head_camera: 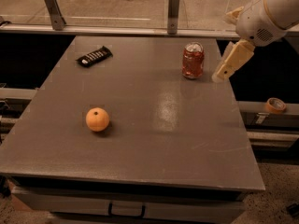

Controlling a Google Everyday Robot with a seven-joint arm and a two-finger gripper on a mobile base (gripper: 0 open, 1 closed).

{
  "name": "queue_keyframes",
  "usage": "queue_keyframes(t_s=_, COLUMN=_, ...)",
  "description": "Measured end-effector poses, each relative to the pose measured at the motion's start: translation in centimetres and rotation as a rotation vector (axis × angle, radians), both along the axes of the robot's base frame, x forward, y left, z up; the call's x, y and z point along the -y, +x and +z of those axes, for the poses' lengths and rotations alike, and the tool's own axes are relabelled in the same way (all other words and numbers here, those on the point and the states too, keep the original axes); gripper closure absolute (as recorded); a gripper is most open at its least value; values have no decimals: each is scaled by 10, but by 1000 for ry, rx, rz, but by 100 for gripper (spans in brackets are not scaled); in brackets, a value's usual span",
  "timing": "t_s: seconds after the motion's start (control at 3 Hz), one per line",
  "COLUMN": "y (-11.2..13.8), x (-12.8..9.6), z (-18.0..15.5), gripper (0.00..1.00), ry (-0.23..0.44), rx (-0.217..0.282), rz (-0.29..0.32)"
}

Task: Move coke can near orange

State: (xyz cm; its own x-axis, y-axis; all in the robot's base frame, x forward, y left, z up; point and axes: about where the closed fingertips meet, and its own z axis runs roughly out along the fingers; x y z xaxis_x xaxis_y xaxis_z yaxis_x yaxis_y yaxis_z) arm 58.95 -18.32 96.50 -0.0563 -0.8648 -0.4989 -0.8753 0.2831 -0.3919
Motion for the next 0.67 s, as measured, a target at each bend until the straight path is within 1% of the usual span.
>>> queue_keyframes(t_s=0.33, y=0, x=0, z=0, gripper=0, ry=0, rx=0, rz=0)
queue_keyframes(t_s=0.67, y=2, x=-5, z=-6, gripper=0, ry=24, rx=-10, rz=-2)
